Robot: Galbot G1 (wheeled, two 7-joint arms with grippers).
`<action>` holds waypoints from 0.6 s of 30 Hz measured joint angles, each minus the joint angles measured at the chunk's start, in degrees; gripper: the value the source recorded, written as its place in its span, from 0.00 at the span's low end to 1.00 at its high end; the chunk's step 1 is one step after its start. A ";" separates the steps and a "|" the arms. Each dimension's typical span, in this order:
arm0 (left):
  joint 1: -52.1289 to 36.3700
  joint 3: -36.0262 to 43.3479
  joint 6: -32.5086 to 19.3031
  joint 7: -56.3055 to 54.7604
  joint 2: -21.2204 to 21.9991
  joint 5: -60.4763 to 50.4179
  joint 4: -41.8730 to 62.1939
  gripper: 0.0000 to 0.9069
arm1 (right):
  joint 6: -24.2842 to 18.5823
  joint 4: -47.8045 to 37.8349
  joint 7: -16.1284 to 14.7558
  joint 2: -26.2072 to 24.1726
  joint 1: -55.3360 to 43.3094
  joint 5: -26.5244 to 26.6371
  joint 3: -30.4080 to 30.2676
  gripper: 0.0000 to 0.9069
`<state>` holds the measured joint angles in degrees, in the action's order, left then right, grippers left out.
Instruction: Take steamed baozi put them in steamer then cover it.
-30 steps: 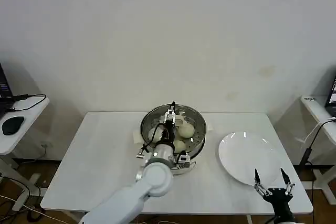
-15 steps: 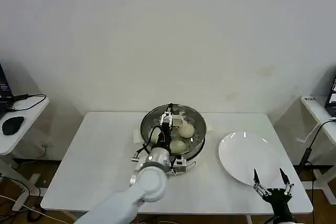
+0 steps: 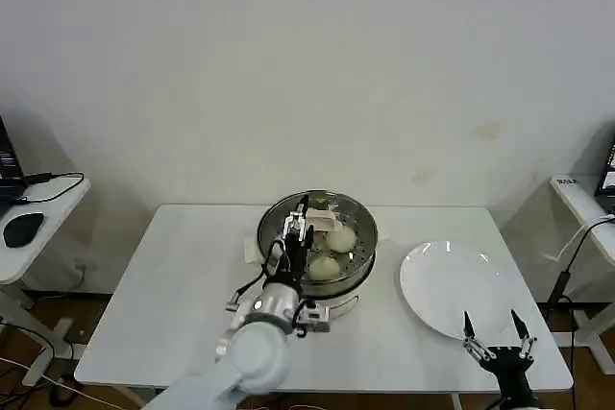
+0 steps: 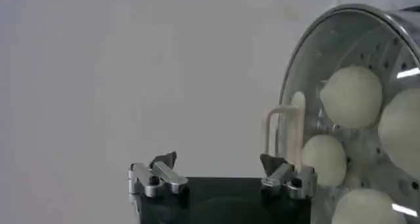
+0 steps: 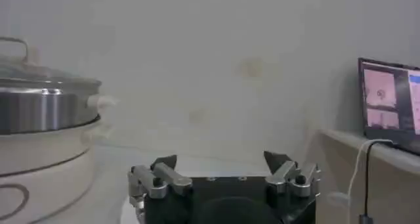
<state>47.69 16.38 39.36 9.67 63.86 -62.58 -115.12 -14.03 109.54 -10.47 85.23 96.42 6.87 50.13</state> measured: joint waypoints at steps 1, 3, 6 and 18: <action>1.41 -0.89 -0.62 -0.54 0.00 0.71 -0.91 1.00 | 0.00 0.00 -0.01 -0.12 0.06 0.05 -0.08 1.00; 4.29 -3.08 -2.02 -1.84 0.17 2.37 -2.70 1.00 | -0.01 0.00 0.00 -0.31 0.18 0.18 -0.19 1.00; 9.77 -7.86 -5.31 -4.69 0.62 6.36 -5.34 1.00 | 0.06 -0.04 0.04 -0.64 0.15 0.22 -0.45 1.00; 30.78 -34.83 -26.43 -18.67 3.72 37.04 -8.54 1.00 | 0.94 1.57 0.24 -2.04 0.72 0.27 -2.44 1.00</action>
<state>78.47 -18.45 12.93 -9.00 67.58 -25.54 -123.66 -13.08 111.11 -10.23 83.18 97.14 7.14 47.69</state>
